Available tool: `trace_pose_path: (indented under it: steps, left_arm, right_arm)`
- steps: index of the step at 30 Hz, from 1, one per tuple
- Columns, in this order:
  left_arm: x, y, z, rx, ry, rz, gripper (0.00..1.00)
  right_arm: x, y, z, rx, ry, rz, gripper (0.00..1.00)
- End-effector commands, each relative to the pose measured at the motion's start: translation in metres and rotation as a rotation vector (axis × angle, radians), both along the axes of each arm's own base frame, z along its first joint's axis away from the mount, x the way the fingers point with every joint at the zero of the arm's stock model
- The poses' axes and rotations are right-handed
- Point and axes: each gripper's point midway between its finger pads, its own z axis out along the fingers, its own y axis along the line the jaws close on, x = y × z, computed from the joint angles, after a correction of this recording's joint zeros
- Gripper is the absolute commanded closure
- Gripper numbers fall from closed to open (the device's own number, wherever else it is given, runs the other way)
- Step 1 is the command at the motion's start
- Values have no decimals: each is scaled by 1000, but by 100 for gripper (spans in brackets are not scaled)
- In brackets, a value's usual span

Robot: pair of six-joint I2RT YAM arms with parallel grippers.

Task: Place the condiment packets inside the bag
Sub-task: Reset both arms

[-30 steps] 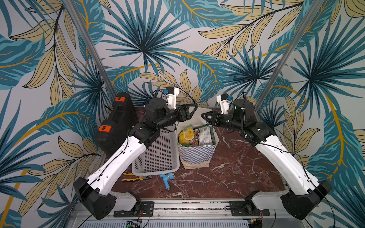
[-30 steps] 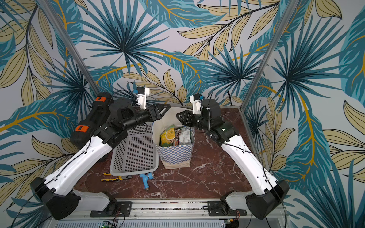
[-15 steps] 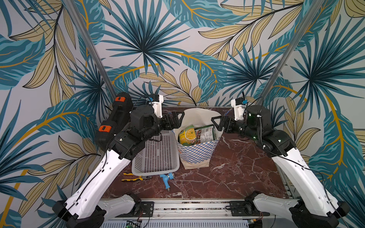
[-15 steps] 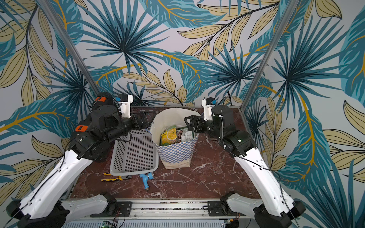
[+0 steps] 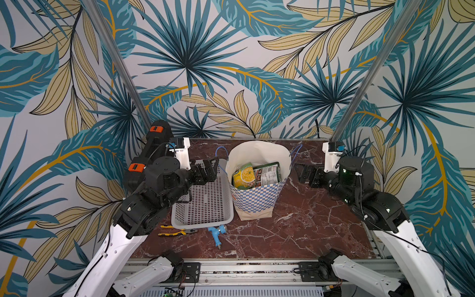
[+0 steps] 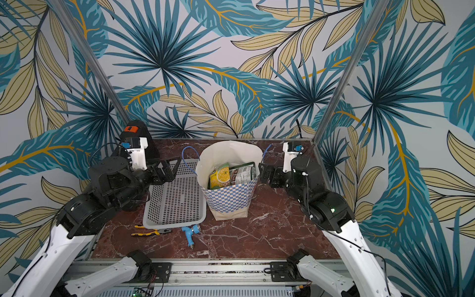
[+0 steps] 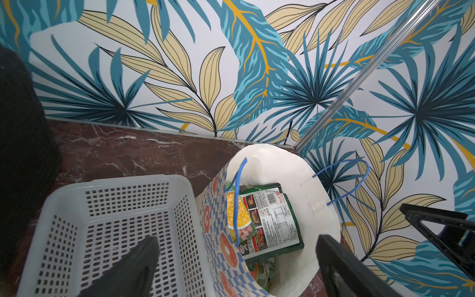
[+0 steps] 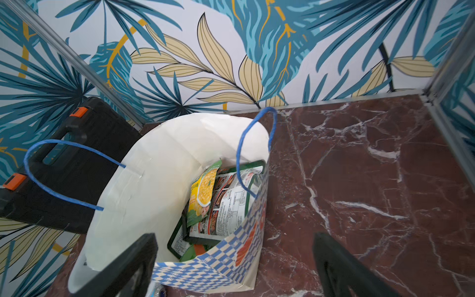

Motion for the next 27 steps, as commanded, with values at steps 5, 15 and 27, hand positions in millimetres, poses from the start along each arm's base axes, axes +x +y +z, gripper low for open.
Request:
trace_pose_path:
  steps: [5, 15, 27]
  left_arm:
    - [-23, 45, -71, 48, 150, 180, 0]
    - [-10, 55, -157, 181, 216, 257, 0]
    - [53, 64, -213, 485, 220, 259, 0]
  right_arm:
    - [-19, -61, -22, -158, -96, -232, 0]
    - [-10, -73, -93, -252, -92, -315, 1]
    - [25, -76, -151, -304, -135, -351, 0]
